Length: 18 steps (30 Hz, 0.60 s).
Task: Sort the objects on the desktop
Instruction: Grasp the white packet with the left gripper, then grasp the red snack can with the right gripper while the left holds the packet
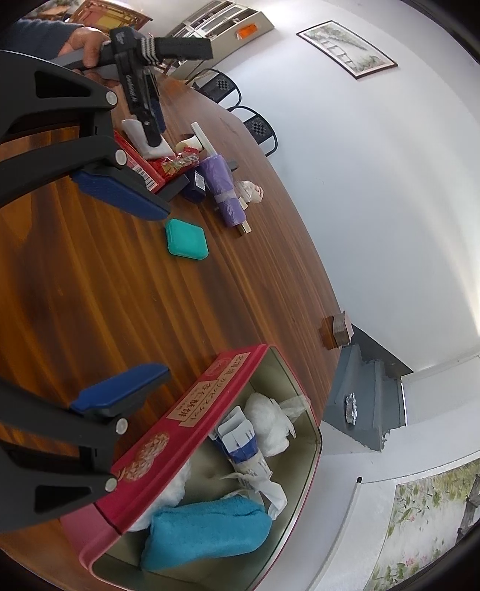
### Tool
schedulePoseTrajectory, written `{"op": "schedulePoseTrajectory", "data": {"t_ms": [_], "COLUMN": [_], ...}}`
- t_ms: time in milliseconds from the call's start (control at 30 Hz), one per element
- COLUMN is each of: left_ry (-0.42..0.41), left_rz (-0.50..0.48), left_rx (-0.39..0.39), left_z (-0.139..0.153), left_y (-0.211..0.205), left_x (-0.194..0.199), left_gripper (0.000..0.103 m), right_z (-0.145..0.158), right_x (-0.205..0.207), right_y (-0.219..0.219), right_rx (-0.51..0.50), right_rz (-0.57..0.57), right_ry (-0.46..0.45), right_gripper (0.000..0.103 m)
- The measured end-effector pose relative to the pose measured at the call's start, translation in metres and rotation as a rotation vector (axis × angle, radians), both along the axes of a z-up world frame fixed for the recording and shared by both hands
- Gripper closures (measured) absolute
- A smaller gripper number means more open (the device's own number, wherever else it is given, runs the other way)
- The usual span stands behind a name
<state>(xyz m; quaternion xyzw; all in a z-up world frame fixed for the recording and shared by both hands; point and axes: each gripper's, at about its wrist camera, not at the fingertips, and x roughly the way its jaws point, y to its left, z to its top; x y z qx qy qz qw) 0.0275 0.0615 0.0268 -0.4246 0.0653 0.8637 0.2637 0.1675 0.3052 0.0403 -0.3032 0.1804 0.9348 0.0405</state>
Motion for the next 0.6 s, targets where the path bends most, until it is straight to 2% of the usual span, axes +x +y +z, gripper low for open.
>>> {"op": "schedulePoseTrajectory", "data": {"t_ms": [167,300,333,533,567,600], "left_ry": [0.017,0.082,0.098,0.073,0.064,0.057], "left_rz": [-0.083,-0.107,-0.108,-0.048,-0.034,-0.021], "left_rx": [-0.051,-0.165,-0.174,-0.14,-0.129,-0.121], "left_z": [-0.002,-0.008,-0.008,-0.01,-0.01,-0.01], "left_y": [0.013,0.03,0.031,0.027,0.025,0.024], "left_x": [0.022,0.032,0.033,0.03,0.03,0.03], "left_gripper": [0.044,0.044,0.044,0.044,0.051,0.052], "right_z": [-0.003,-0.003,-0.003,-0.002,-0.002,-0.002], "right_x": [0.0,0.003,0.003,0.004,0.004,0.003], "right_y": [-0.001,-0.003,-0.003,-0.006,-0.007,-0.01], "right_rx": [-0.008,-0.004,-0.002,-0.003,-0.001,0.0], "right_rz": [0.007,0.012,0.013,0.016,0.019,0.025], "right_ry": [-0.003,-0.001,0.0,0.0,-0.001,-0.005], "right_gripper": [0.02,0.02,0.02,0.02,0.02,0.02]}}
